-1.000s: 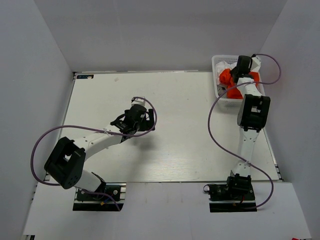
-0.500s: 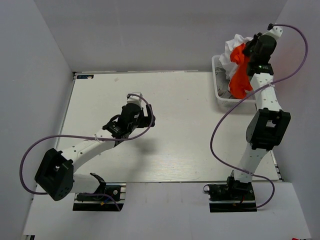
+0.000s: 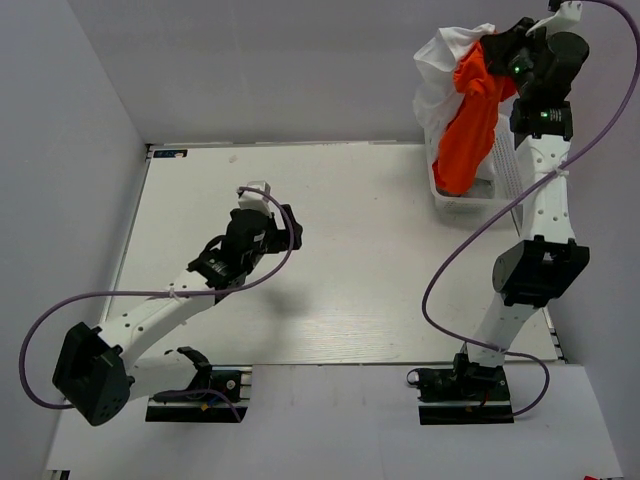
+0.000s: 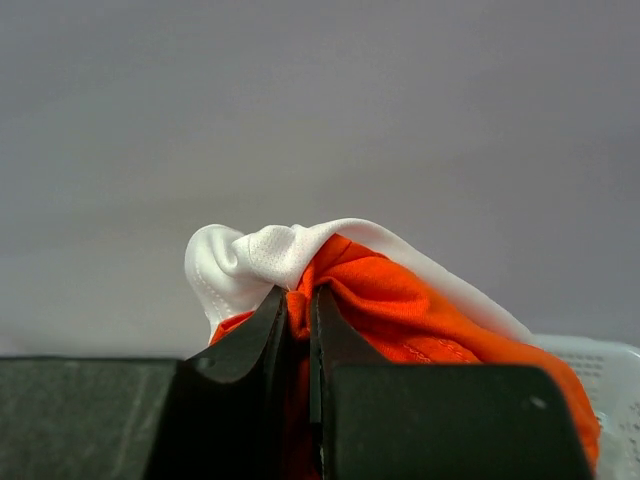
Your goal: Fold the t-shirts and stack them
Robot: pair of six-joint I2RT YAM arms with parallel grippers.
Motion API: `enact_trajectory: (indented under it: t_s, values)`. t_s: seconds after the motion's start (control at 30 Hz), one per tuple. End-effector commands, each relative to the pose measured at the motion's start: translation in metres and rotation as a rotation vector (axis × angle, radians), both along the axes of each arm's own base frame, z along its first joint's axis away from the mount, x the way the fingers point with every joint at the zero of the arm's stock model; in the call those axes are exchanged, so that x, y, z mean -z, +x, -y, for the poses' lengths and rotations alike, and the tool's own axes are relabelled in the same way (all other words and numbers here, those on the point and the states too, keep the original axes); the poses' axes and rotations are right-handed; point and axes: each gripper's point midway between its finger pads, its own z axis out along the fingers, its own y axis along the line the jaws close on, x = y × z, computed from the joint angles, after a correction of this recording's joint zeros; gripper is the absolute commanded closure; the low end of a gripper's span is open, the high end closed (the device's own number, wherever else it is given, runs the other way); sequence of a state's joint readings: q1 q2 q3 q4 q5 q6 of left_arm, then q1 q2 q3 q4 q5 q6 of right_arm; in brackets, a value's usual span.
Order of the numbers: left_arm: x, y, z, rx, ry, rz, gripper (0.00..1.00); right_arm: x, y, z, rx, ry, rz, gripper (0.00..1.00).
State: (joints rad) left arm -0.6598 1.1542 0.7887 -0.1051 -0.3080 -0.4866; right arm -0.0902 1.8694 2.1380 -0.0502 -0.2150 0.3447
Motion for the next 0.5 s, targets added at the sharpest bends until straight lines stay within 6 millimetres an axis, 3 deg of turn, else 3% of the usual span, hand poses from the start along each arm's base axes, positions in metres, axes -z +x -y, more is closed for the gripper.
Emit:
enact_trajectory:
  t_s: [0.0,0.07,0.1,0.27,0.47]
  values:
    - [-0.009,-0.005,-0.014,-0.036,-0.002,0.024,0.00,-0.093,-0.065,-0.040,-0.168,-0.039,0.225,1.00]
    - [-0.012,-0.007,-0.017,-0.048,-0.008,0.024,0.00,-0.095,-0.076,-0.051,-0.227,-0.041,0.228,1.00]
    - [-0.009,-0.009,-0.018,-0.048,0.000,0.014,0.00,-0.098,-0.092,-0.074,-0.341,-0.056,0.234,1.00]
    - [-0.030,-0.009,-0.027,-0.083,-0.001,0.040,0.00,-0.094,-0.136,-0.134,-0.597,-0.088,0.218,1.00]
    - [-0.043,-0.012,-0.035,-0.118,-0.007,0.042,0.00,-0.097,-0.173,-0.185,-0.790,-0.121,0.236,1.00]
